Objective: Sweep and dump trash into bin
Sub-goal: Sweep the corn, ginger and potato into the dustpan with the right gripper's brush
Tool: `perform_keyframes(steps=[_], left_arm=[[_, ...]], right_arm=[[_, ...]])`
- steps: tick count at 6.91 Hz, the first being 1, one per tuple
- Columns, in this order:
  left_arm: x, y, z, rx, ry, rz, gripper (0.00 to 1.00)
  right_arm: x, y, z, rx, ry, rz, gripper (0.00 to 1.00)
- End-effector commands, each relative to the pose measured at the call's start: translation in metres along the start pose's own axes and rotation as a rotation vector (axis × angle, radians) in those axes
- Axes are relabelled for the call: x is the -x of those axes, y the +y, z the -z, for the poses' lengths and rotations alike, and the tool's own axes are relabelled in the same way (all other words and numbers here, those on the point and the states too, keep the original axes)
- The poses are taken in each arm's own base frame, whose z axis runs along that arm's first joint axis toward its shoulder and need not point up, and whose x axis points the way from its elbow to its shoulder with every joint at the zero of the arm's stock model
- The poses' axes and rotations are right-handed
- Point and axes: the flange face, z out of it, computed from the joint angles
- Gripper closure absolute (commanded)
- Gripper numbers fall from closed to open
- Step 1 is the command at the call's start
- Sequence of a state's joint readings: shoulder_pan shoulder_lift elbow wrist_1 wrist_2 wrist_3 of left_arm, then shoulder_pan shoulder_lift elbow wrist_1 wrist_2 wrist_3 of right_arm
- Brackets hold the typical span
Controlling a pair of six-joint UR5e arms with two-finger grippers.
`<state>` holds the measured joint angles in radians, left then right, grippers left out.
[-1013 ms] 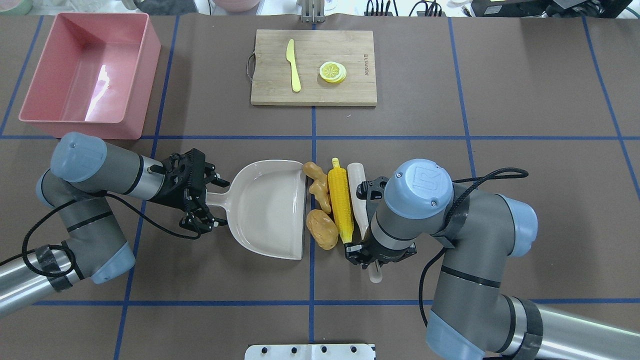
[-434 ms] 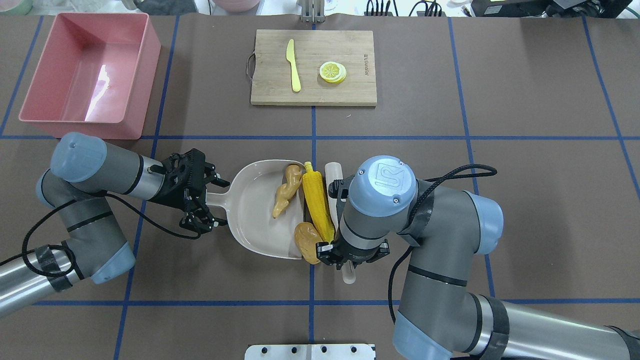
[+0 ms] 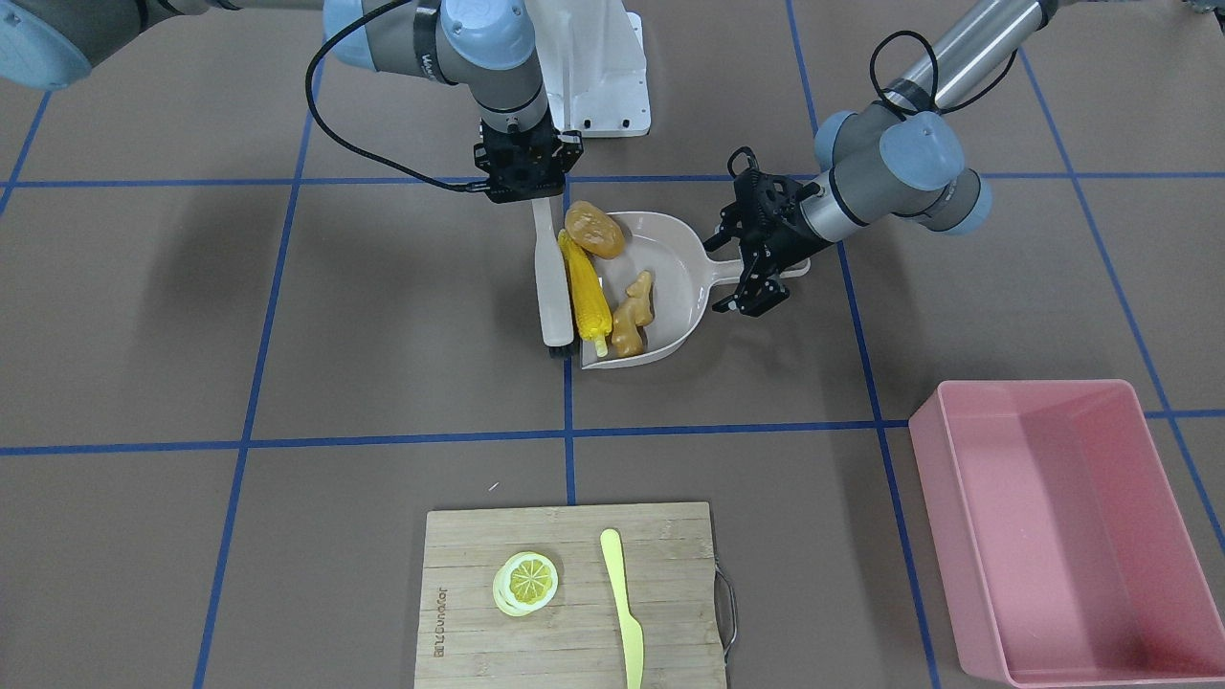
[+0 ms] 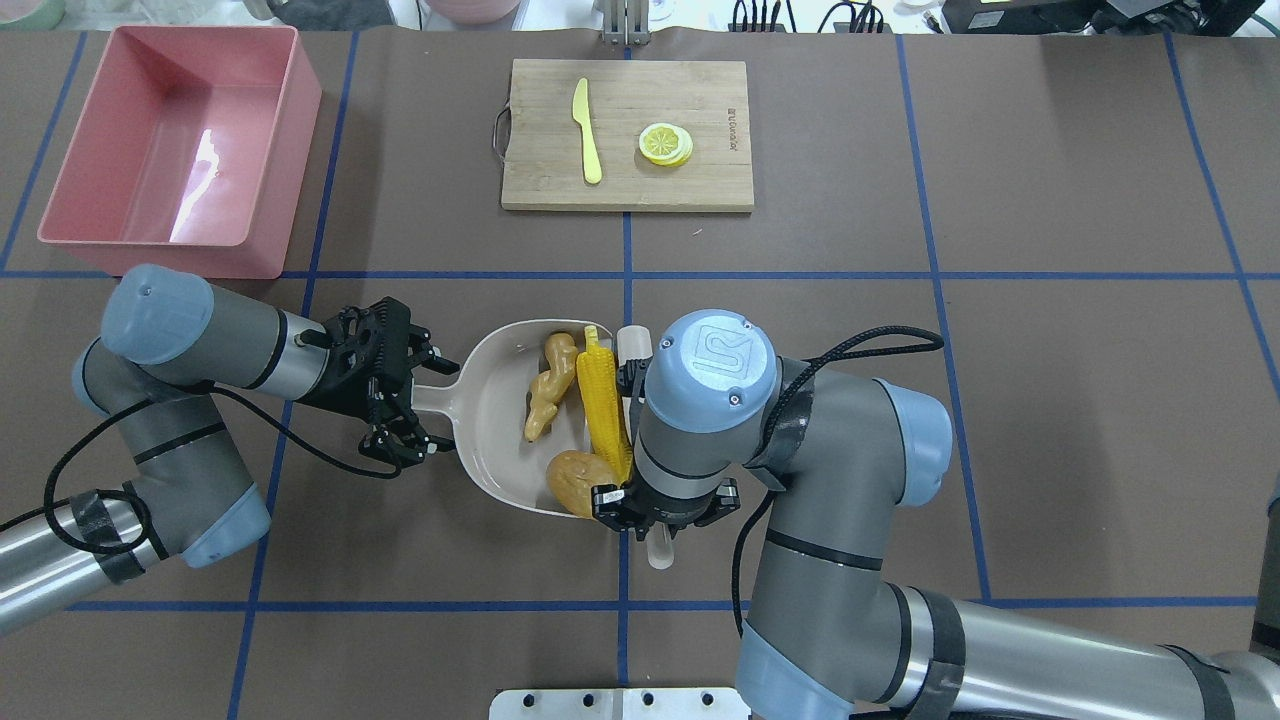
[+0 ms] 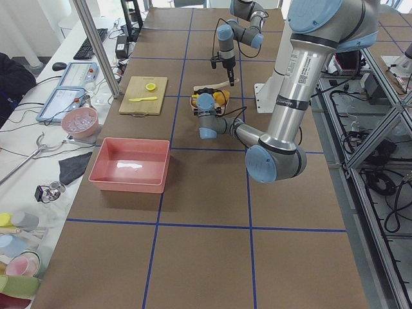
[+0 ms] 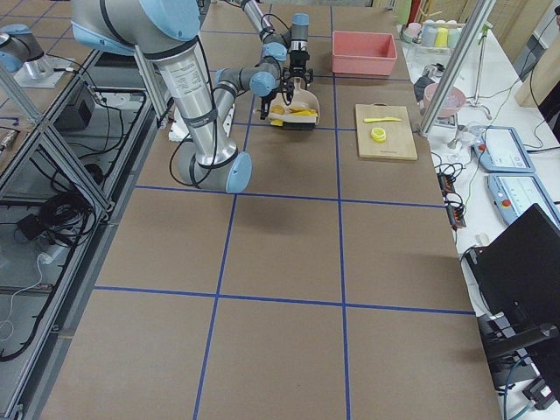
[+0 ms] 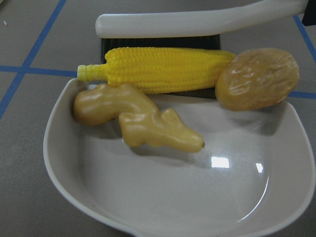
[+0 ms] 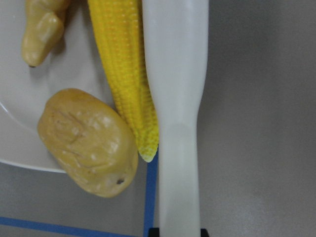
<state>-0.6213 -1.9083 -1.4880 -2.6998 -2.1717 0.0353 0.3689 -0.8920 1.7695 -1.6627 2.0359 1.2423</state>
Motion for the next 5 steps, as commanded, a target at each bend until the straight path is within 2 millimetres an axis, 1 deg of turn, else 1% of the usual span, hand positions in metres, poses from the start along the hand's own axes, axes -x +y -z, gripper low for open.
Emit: perform_keyframes(steps=[1,3,4,5], left_arm=[[0.000,0.000,0.000,0.000,0.000,0.000,0.03],[0.000,0.001,0.000,0.001,0.000,0.001,0.03],[0.000,0.001,0.000,0.001,0.000,0.001,0.03],[0.000,0.001,0.000,0.001,0.000,0.001,0.03]], right_arm=[[0.014,-0.006,0.003,0.003,-0.006,0.001,1.00],[0.020,-0.006,0.012,0.004,-0.006,-0.003,1.00],[0.027,-0.007,0.013,0.003,-0.008,-0.001,1.00],[0.027,-0.007,0.014,0.002,-0.008,-0.001,1.00]])
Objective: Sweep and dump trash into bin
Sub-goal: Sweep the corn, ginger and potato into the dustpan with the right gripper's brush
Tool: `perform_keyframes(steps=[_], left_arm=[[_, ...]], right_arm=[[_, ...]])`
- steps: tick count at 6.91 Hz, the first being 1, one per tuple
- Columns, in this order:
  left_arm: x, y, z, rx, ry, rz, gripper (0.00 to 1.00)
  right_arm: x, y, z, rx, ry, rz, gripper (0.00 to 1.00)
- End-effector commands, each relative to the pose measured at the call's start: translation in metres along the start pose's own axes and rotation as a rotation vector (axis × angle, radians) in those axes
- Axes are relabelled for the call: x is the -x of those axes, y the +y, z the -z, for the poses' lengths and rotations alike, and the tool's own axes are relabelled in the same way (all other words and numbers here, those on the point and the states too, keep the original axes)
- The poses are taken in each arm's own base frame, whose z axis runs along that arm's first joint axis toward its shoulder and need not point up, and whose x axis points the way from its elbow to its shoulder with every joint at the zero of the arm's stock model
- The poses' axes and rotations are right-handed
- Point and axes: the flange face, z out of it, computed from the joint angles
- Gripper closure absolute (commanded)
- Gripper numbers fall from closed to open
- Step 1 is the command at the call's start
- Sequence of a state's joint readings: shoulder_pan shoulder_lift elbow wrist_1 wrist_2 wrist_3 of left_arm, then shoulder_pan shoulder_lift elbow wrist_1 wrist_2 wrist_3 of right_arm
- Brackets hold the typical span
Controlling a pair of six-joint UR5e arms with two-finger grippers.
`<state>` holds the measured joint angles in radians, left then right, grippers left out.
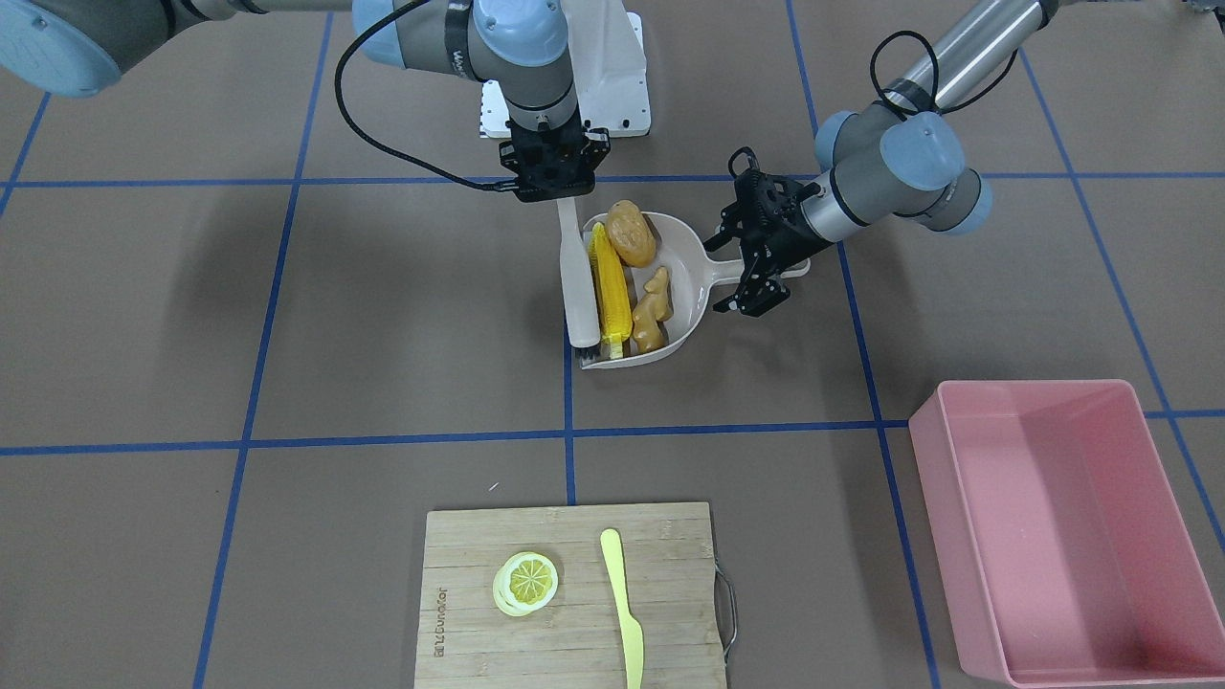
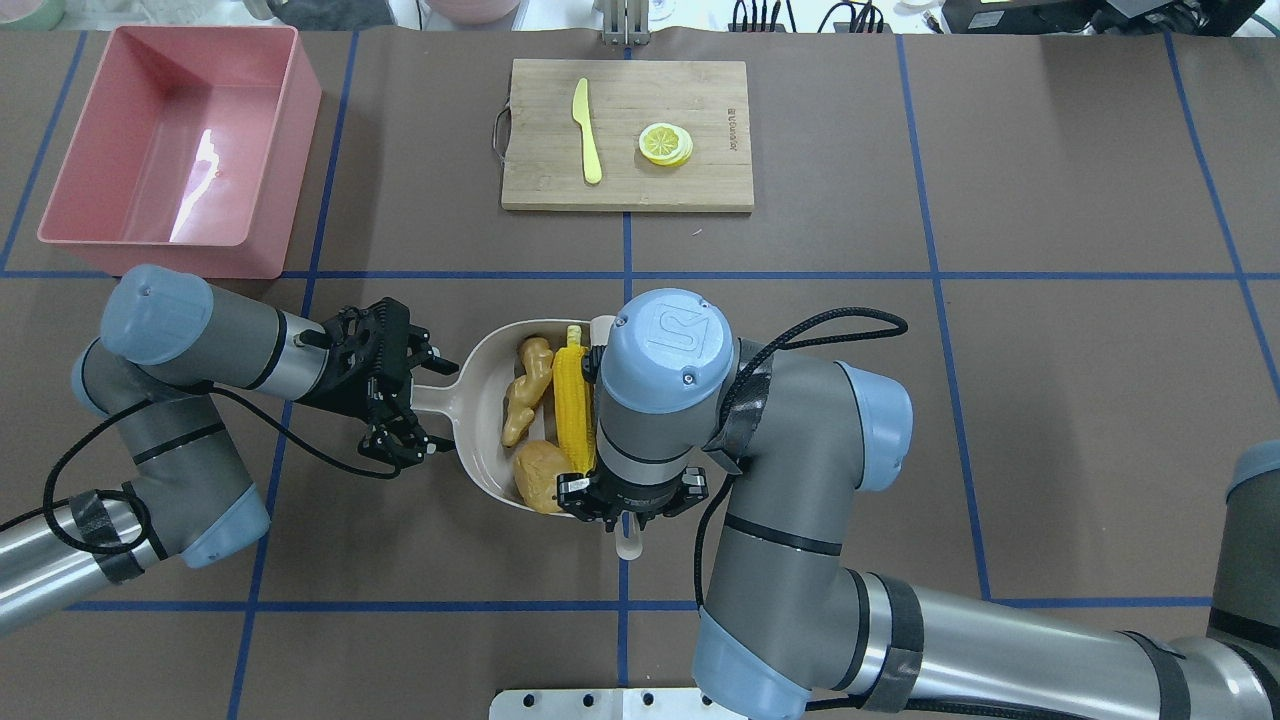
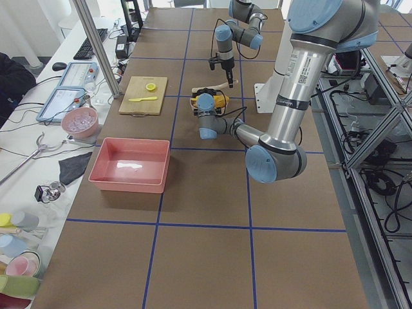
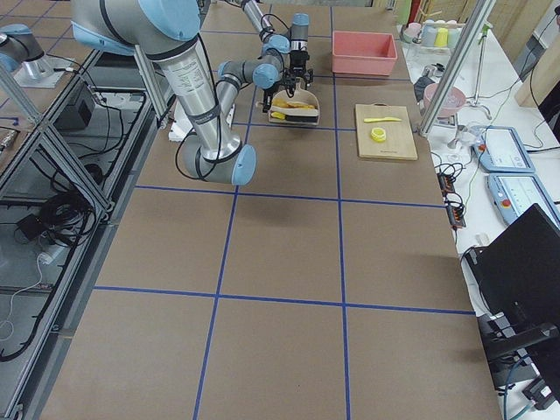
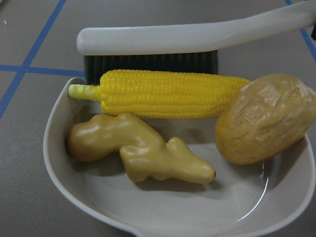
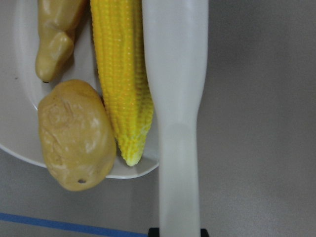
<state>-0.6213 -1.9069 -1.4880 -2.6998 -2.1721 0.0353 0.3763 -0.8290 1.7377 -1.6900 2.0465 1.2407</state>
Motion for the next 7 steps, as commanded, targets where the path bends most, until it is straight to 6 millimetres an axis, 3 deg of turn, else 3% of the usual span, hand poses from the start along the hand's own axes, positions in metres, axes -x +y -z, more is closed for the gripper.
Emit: perform_keyframes(steps=[1,3,4,6,7], left_arm=[[0.000,0.000,0.000,0.000,0.000,0.000,0.03],[0.000,0.000,0.000,0.000,0.000,0.000,0.03],[0.000,-0.001,0.000,-0.001,0.000,-0.001,0.03],[0.000,-0.001,0.000,-0.001,0.000,0.001,0.03],[0.000,0.000,0.000,0.000,0.000,0.002,0.03]], right_arm=[[0.003,0.000,0.001,0.001,-0.002,0.005,1.00],[0.010,-0.004,-0.004,0.004,0.006,0.016,1.00],[0.023,-0.011,-0.009,0.008,0.013,0.013,1.00],[0.024,-0.010,-0.002,0.026,0.000,0.022,1.00],[-0.013,-0.005,0.013,0.032,-0.004,0.008,1.00]])
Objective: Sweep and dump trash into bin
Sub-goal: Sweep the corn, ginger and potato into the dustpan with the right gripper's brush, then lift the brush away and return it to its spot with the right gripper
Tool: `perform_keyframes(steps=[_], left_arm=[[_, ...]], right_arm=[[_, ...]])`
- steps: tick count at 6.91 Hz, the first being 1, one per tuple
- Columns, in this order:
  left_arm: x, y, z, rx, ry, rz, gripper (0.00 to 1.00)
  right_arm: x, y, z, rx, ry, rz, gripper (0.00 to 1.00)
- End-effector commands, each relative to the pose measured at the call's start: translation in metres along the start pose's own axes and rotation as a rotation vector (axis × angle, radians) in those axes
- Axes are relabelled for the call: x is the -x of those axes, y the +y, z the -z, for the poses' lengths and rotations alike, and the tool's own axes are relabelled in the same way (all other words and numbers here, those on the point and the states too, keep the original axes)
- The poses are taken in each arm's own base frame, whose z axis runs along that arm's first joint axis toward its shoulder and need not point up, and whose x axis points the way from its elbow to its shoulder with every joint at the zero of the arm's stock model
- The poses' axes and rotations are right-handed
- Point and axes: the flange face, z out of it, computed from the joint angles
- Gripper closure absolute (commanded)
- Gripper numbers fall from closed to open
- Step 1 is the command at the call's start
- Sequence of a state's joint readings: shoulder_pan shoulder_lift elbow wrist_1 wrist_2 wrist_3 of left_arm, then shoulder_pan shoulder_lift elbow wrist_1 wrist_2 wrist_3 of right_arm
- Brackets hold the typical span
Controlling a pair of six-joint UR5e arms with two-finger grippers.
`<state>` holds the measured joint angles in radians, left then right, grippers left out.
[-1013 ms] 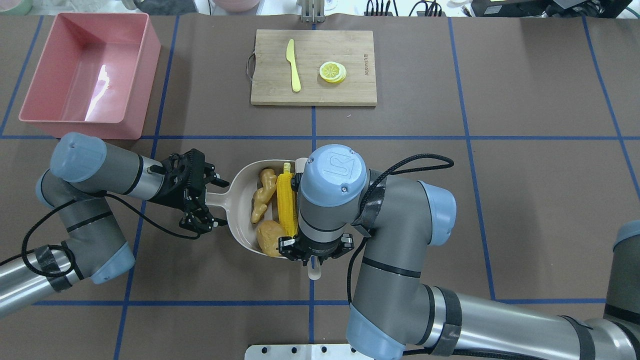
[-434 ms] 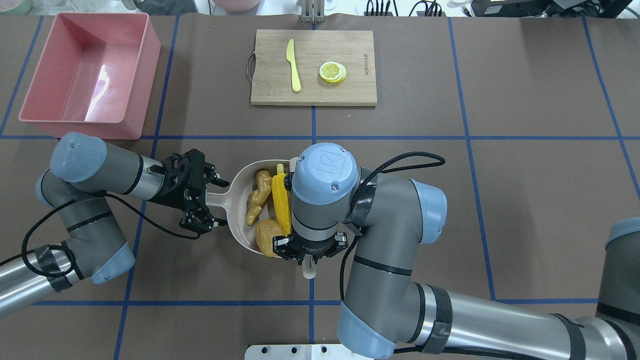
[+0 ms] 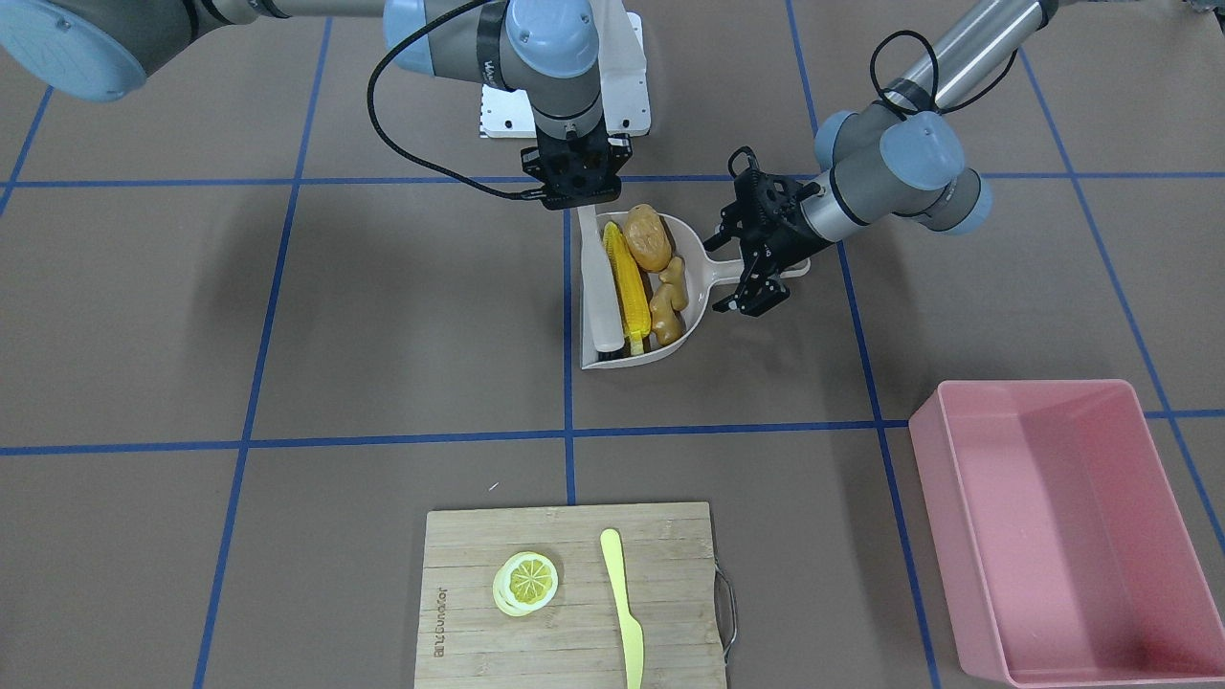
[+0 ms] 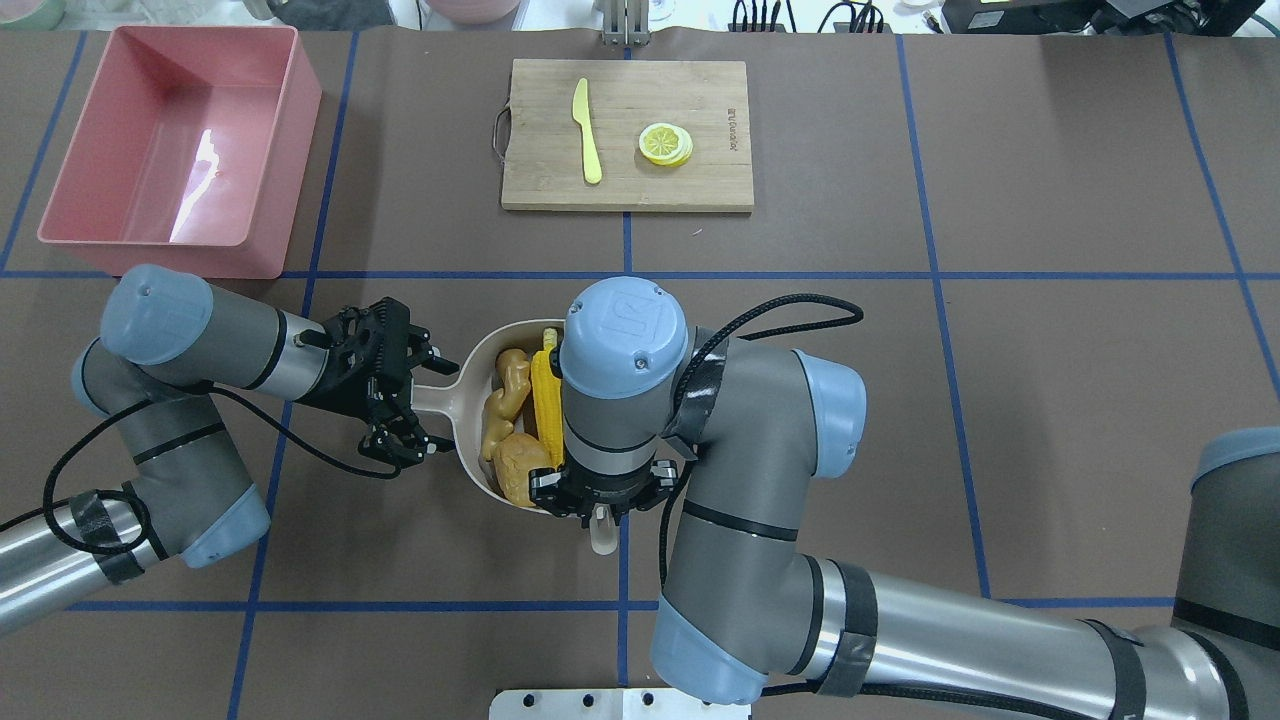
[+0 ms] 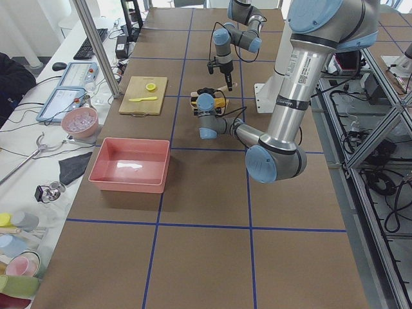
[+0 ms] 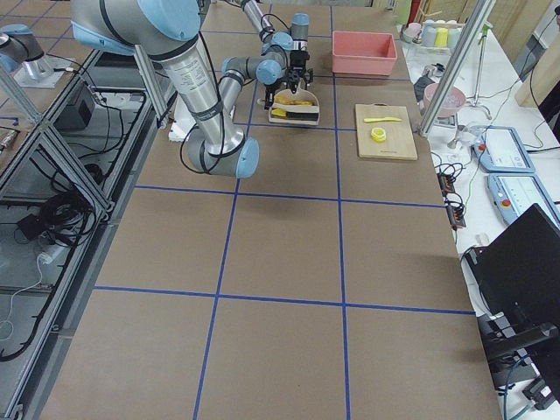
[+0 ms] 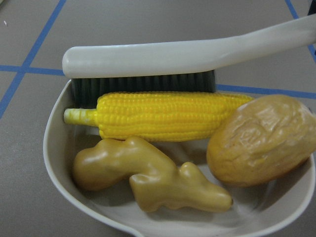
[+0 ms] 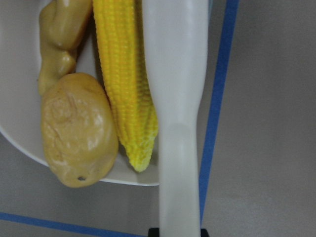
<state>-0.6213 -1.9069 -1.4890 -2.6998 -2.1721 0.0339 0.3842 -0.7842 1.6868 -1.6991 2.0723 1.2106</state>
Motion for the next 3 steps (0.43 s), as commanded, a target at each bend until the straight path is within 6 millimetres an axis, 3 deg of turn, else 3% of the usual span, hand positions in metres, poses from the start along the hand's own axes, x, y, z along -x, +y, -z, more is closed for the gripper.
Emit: perform_keyframes(steps=[1,3], left_arm=[[0.000,0.001,0.000,0.001,-0.001,0.001,0.03],[0.000,-0.001,0.000,0.000,0.000,0.000,0.03]], right_arm=[[-0.061,0.014,0.028,0.000,0.000,-0.018,1.00],[-0.121,0.022,0.053,-0.016,0.039,-0.071,1.00]])
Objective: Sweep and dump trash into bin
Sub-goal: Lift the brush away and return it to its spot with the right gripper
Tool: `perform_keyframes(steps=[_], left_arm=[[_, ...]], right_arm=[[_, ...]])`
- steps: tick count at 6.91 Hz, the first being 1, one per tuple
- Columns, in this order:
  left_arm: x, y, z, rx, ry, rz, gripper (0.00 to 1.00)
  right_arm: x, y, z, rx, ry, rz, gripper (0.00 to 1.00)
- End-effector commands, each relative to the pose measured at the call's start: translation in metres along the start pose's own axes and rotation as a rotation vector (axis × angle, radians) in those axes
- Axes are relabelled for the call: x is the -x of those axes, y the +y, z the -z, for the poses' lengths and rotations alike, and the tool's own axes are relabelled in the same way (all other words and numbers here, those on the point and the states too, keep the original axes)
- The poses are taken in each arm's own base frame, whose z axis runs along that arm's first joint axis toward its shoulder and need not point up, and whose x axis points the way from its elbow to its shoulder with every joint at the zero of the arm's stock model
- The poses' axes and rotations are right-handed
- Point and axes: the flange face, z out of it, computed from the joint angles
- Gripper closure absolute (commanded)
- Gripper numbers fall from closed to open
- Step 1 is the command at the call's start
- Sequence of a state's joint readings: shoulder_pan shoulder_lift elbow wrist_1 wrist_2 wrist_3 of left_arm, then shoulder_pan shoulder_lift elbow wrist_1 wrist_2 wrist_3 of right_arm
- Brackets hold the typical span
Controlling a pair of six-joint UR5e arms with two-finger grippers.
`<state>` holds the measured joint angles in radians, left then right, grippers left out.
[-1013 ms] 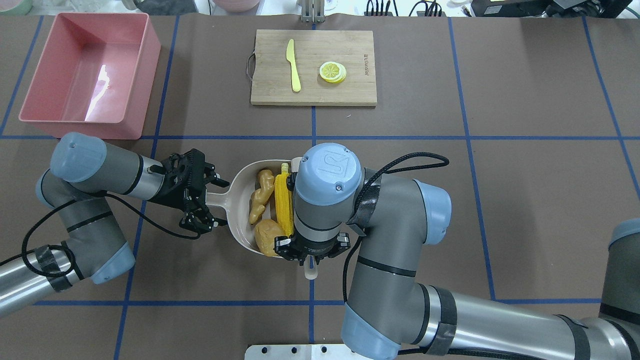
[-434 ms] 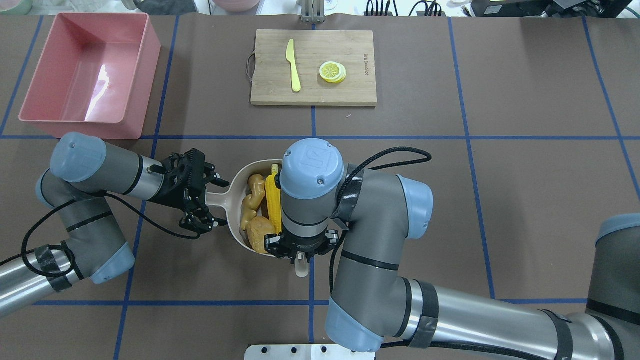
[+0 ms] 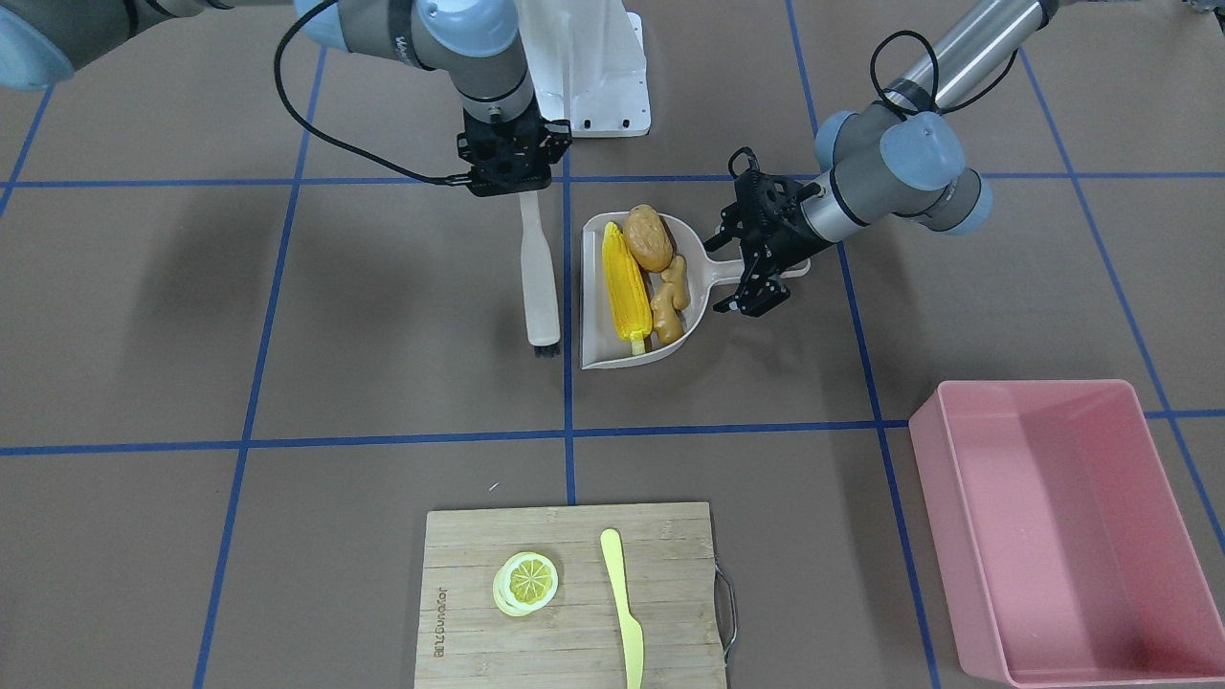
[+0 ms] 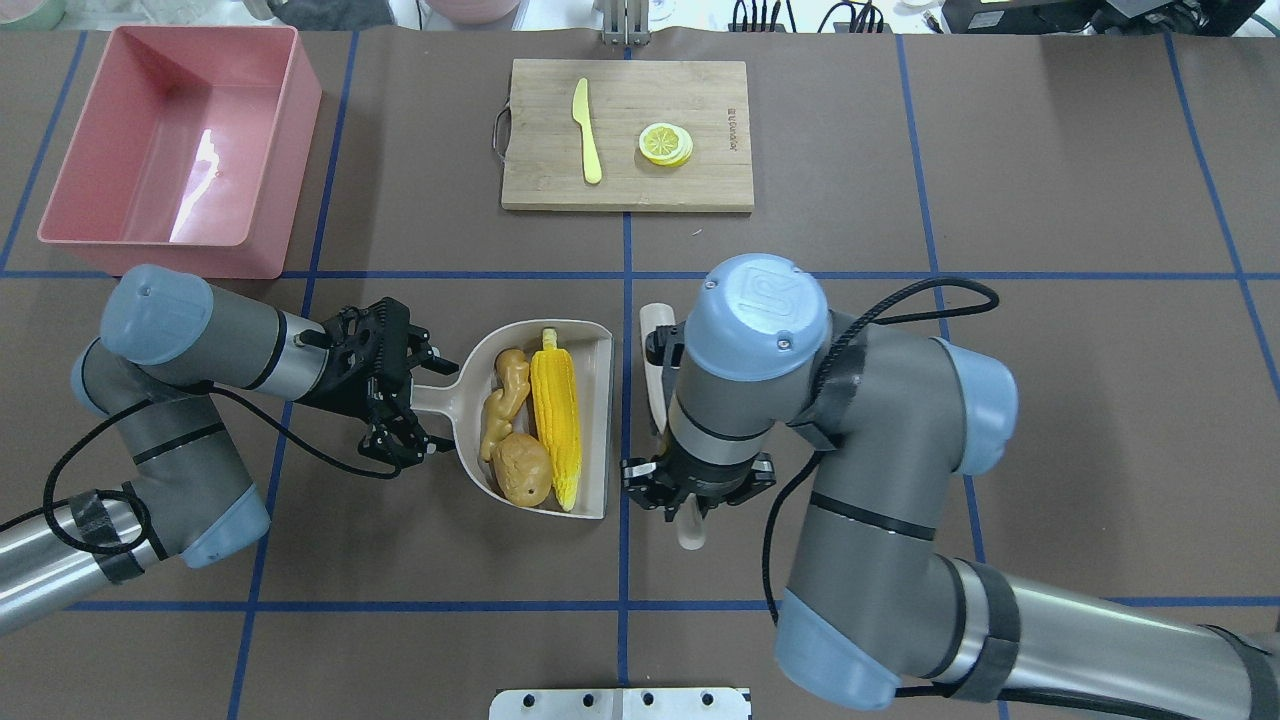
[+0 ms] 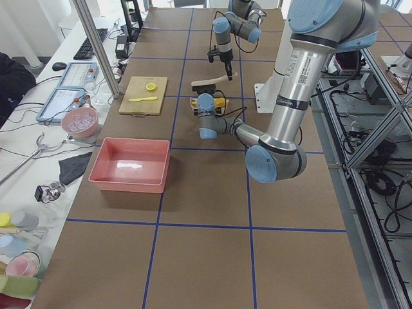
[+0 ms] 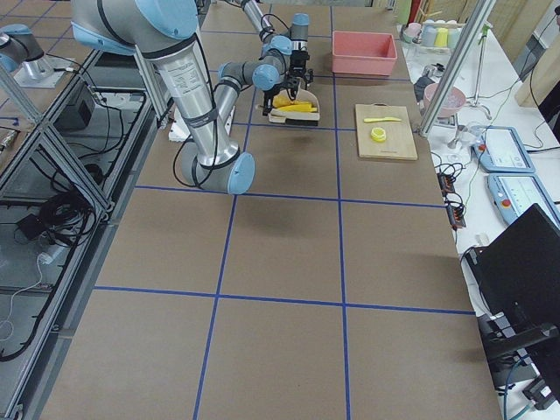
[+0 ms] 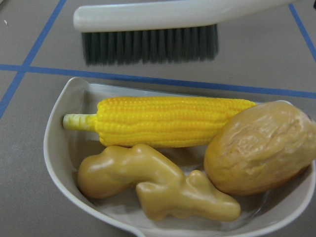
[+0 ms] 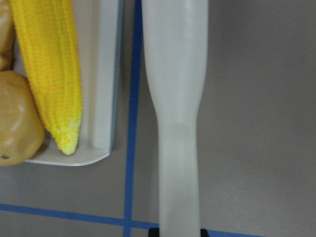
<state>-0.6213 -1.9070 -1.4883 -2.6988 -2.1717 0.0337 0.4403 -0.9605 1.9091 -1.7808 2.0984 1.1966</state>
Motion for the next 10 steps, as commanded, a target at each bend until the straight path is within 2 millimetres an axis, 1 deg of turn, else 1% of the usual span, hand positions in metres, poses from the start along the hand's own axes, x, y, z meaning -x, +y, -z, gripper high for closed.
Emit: perform_keyframes(steps=[1,2,3,4,5,6,7,8,9,10], left_arm=[[0.000,0.000,0.000,0.000,0.000,0.000,0.03],[0.000,0.000,0.000,0.001,0.000,0.001,0.03],[0.000,0.000,0.000,0.000,0.000,0.000,0.03],[0.000,0.000,0.000,0.000,0.000,0.000,0.03],[0.000,0.000,0.000,0.000,0.000,0.000,0.03],[0.000,0.000,0.000,0.001,-0.001,0.001,0.03],[0.000,0.000,0.000,0.001,-0.001,0.001,0.03],[0.000,-0.001,0.000,0.000,-0.001,0.000,0.04],[0.000,-0.001,0.000,0.000,-0.001,0.000,0.12],[0.000,-0.001,0.000,0.000,-0.001,-0.002,0.30]], right_arm=[[-0.066,0.002,0.027,-0.022,0.044,-0.069,1.00],[-0.110,0.007,0.032,-0.033,0.062,-0.070,1.00],[-0.151,0.007,0.039,-0.043,0.089,-0.069,1.00],[-0.191,0.007,0.036,-0.042,0.129,-0.102,1.00],[-0.235,0.000,0.042,-0.058,0.160,-0.105,1.00],[-0.292,-0.002,0.045,-0.083,0.168,-0.104,1.00],[-0.345,0.007,0.043,-0.087,0.139,-0.095,1.00],[-0.388,0.015,0.038,-0.102,0.139,-0.070,1.00],[-0.417,0.023,0.031,-0.110,0.138,-0.071,1.00],[-0.447,0.022,0.023,-0.136,0.122,-0.051,1.00]])
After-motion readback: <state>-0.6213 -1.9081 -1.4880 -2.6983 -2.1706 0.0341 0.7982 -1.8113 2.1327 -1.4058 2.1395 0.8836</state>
